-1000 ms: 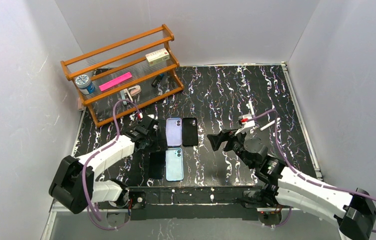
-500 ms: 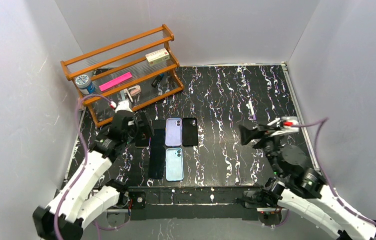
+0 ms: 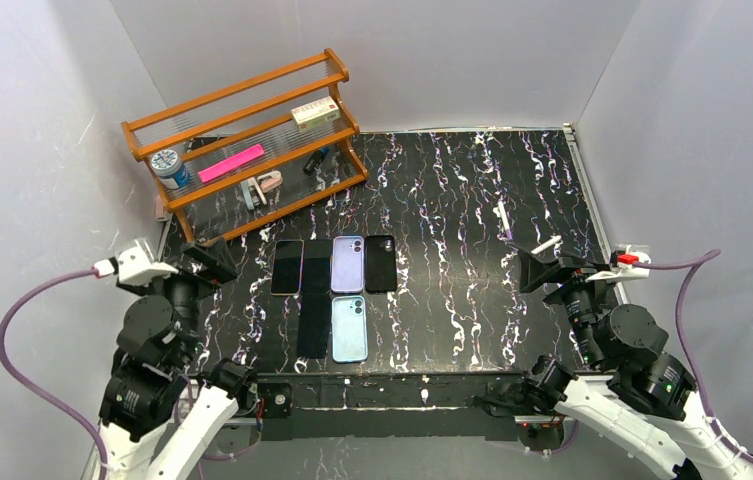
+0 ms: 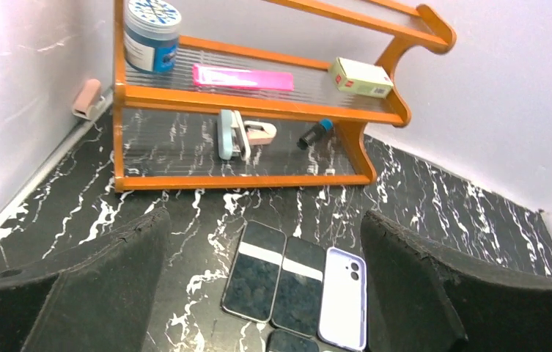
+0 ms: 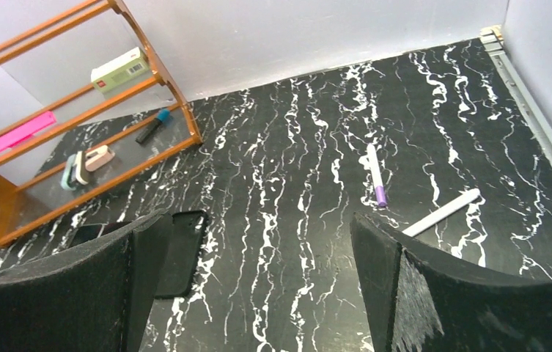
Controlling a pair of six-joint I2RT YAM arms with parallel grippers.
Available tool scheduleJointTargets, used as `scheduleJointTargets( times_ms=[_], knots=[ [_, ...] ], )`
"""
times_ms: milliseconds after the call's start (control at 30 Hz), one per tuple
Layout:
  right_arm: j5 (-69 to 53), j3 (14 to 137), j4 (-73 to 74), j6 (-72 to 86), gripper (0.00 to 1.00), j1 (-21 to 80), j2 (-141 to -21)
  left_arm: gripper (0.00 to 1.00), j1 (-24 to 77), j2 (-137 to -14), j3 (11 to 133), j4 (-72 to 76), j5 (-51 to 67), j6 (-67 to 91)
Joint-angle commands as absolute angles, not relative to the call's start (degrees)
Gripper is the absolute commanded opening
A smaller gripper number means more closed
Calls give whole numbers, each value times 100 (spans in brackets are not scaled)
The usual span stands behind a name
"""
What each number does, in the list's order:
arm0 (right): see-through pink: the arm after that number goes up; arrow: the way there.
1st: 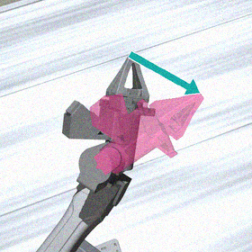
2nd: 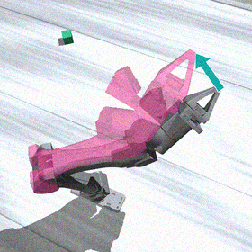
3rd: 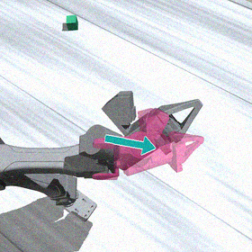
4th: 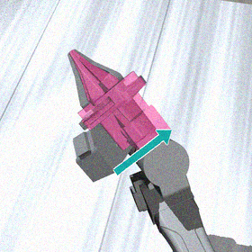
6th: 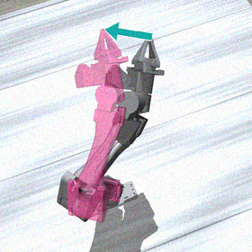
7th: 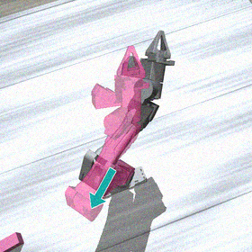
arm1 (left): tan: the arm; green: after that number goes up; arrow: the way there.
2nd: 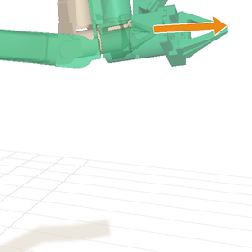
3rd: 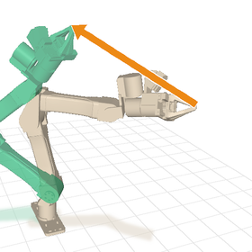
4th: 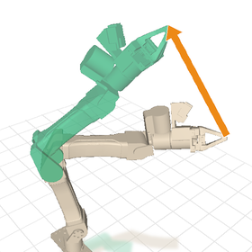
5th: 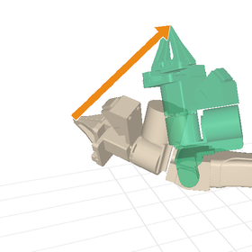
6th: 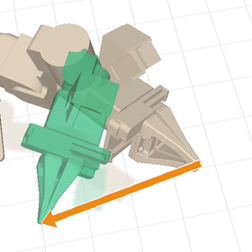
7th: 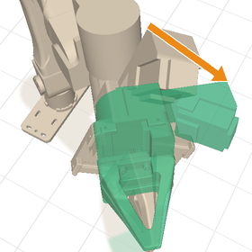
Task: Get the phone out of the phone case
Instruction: Reset both arms
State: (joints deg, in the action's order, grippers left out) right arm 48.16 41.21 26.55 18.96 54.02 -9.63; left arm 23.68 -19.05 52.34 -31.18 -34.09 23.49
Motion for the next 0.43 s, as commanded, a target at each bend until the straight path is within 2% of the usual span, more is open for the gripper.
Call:
scheduleJointTargets(
  times_ms=[0, 400],
  knots=[
    [5117, 4183, 2652, 1663, 99, 5401, -878, 98, 2342, -1355, 4721, -2657, -4055, 1944],
    [5120, 4061, 2592, 1592, 99, 5405, -841, 98, 2338, -896, 4060, -2238, -4217, 2068]
  ],
)
